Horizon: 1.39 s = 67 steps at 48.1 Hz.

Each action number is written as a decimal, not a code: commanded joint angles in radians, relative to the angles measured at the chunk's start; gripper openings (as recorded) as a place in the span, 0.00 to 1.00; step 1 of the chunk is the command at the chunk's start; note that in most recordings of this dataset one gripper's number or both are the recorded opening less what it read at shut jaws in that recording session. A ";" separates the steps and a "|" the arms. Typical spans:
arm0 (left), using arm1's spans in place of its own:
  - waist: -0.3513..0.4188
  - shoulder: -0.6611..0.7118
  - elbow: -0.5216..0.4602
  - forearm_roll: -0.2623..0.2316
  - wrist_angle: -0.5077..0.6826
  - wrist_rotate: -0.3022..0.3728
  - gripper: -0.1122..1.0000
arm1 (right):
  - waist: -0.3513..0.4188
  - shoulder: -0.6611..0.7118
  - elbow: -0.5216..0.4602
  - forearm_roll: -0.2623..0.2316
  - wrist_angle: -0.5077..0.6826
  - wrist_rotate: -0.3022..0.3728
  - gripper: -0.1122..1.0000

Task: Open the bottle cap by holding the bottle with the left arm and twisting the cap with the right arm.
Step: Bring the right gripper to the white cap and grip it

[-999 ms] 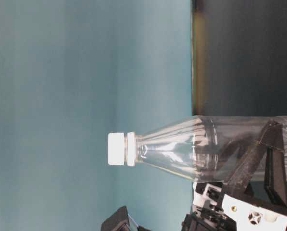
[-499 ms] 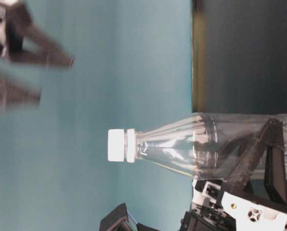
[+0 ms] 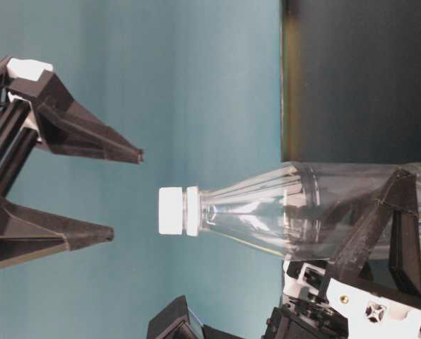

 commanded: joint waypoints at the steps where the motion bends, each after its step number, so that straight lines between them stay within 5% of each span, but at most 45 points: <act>1: -0.003 -0.006 -0.009 0.003 -0.002 0.000 0.82 | 0.017 0.005 -0.015 -0.015 -0.003 0.026 0.83; 31: -0.005 -0.006 -0.006 0.005 0.000 0.002 0.82 | 0.038 0.069 -0.037 -0.041 -0.003 0.041 0.78; 42: -0.005 -0.006 -0.008 0.003 0.000 0.002 0.82 | 0.038 0.069 -0.038 -0.043 -0.009 0.032 0.46; 48: -0.005 -0.006 -0.006 0.003 0.000 0.002 0.82 | 0.040 0.069 -0.040 -0.043 -0.009 0.017 0.44; 58: -0.005 -0.006 -0.008 0.003 0.015 0.002 0.82 | 0.038 0.072 -0.048 -0.043 -0.002 -0.061 0.44; 67: -0.006 -0.006 -0.009 0.003 0.023 0.002 0.82 | 0.040 0.086 -0.078 -0.043 0.040 -0.275 0.44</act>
